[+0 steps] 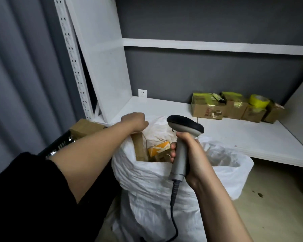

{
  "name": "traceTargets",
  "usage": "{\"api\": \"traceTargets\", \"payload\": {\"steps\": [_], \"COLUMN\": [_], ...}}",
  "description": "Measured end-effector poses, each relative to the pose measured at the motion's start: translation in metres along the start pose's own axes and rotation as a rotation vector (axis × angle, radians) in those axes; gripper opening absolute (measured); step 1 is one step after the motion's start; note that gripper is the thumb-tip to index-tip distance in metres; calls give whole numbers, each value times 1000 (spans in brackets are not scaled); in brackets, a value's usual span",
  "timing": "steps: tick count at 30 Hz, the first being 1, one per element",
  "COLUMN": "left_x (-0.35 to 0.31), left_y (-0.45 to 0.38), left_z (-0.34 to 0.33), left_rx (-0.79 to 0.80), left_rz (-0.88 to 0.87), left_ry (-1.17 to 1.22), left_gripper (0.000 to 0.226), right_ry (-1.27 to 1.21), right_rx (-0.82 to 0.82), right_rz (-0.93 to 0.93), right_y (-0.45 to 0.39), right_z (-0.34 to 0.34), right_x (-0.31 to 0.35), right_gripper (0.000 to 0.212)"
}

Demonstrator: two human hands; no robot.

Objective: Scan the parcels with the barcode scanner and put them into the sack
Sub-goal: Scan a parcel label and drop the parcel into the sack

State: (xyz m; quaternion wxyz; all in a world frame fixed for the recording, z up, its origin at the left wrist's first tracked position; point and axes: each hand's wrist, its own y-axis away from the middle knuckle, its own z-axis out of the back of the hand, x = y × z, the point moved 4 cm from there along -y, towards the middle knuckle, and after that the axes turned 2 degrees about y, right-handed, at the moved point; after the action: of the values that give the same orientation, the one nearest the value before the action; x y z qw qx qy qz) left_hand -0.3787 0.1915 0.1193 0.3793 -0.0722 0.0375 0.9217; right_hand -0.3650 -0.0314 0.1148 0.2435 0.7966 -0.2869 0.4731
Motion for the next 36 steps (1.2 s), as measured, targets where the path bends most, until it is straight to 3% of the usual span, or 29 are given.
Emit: {"api": "traceTargets", "payload": {"steps": [4, 8, 13, 16, 18, 21, 24, 27, 30, 31, 32, 34, 35, 36], "left_x": [79, 177, 293, 337, 360, 384, 391, 377, 381, 385, 384, 367, 359, 358], "left_y": [36, 82, 129, 144, 147, 142, 123, 102, 74, 63, 56, 60, 66, 65], "left_z": [39, 42, -10, -48, -83, -139, -186, -219, -253, -275, -288, -287, -280, -277], "left_rx": [-216, -248, -25, 127, 256, 438, 482, 458, 581, 577, 631, 782, 805, 774], "left_rz": [27, 155, 333, 360, 386, 409, 305, 4, -236, -299, -334, -613, -626, -471], "left_ry": [152, 166, 126, 81, 86, 49, 26, -213, -591, -606, -619, -834, -840, -763], "left_gripper": [26, 22, 24, 37, 53, 102, 91, 69, 46, 42, 41, 48, 54, 58], "right_ry": [70, 211, 286, 350, 356, 367, 391, 426, 435, 433, 435, 445, 451, 456], "right_rx": [87, 163, 239, 262, 259, 259, 278, 268, 266, 265, 262, 257, 251, 240], "right_rz": [-24, -53, -104, -131, -162, -235, -284, -301, -322, -326, -329, -322, -315, -307], "right_y": [5, 7, 1, -9, -18, -30, -44, -55, -66, -68, -71, -75, -77, -79], "right_z": [-31, -76, -144, -175, -191, -209, -218, -220, -220, -219, -217, -212, -209, -206], "right_x": [-16, -45, -97, -135, -163, -207, -247, -275, -295, -298, -302, -308, -309, -310], "right_gripper": [18, 19, 14, 10, 12, 20, 22, 23, 25, 24, 22, 22, 21, 21]}}
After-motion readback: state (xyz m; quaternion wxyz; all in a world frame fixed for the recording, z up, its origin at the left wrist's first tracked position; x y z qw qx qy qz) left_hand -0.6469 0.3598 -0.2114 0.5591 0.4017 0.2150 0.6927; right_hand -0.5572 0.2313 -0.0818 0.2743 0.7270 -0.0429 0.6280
